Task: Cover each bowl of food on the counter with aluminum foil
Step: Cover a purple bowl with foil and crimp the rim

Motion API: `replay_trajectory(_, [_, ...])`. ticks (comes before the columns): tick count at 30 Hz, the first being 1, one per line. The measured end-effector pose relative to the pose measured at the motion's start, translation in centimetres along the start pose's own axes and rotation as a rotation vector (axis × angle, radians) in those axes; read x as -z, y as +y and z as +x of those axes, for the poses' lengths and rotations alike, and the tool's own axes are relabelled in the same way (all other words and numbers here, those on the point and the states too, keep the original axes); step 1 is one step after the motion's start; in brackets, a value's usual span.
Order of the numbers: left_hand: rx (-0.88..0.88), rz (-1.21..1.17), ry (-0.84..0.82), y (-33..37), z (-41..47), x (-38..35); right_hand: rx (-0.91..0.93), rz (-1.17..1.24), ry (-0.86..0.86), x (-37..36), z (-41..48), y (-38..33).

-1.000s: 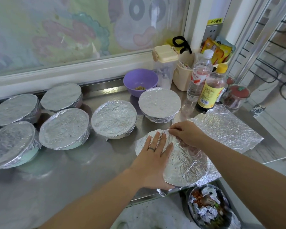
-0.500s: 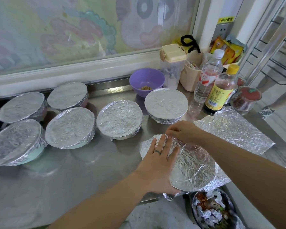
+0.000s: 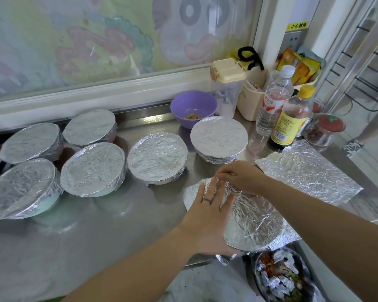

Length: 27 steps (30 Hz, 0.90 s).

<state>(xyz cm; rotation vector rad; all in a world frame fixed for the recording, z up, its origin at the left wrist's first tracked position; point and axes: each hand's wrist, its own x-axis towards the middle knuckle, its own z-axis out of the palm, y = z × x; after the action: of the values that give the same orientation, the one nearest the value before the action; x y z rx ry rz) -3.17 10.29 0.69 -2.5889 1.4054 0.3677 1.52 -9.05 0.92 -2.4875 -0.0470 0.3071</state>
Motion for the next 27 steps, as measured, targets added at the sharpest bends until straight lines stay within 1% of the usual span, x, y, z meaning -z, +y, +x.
replay_trajectory(1, [0.008, -0.004, -0.003, 0.1, 0.0, 0.0, -0.023, 0.044, 0.087, 0.2, -0.5, 0.1])
replay_trajectory(3, [0.044, -0.027, -0.005, 0.5, 0.0, -0.2, -0.098, 0.110, 0.320, 0.8, -1.8, 0.8])
replay_trajectory(4, [0.060, -0.040, -0.004, 0.7, 0.1, -0.3, -0.135, 0.098, 0.396, 1.1, -2.6, 1.2])
replay_trajectory(5, [0.073, -0.048, -0.002, 0.8, 0.1, -0.4, -0.167, 0.066, 0.419, 1.2, -3.4, 1.5])
replay_trajectory(7, [0.088, -0.048, 0.000, 0.9, 0.3, -0.5, -0.219, 0.052, 0.390, 0.8, -4.5, 2.1])
replay_trajectory(9, [0.096, -0.040, 0.003, 0.9, 0.3, -0.5, -0.259, 0.112, 0.382, 0.2, -4.7, 2.5])
replay_trajectory(16, [0.112, -0.051, 0.025, 1.2, 0.3, -0.5, -0.268, 0.174, 0.443, -0.1, -4.7, 2.2])
replay_trajectory(20, [0.123, -0.075, 0.018, 1.5, 0.2, -0.5, -0.304, 0.259, 0.390, 0.5, -5.5, 1.8])
replay_trajectory(23, [0.176, -0.099, 0.024, 1.8, 0.3, -0.7, -0.334, 0.295, 0.491, 0.4, -6.2, 1.2])
replay_trajectory(24, [0.187, -0.093, 0.026, 2.0, 0.3, -0.8, -0.337, 0.283, 0.509, 0.0, -6.5, 1.0])
replay_trajectory(27, [0.215, -0.068, 0.030, 2.3, 0.5, -1.0, -0.370, 0.194, 0.489, -2.0, -7.2, 0.5])
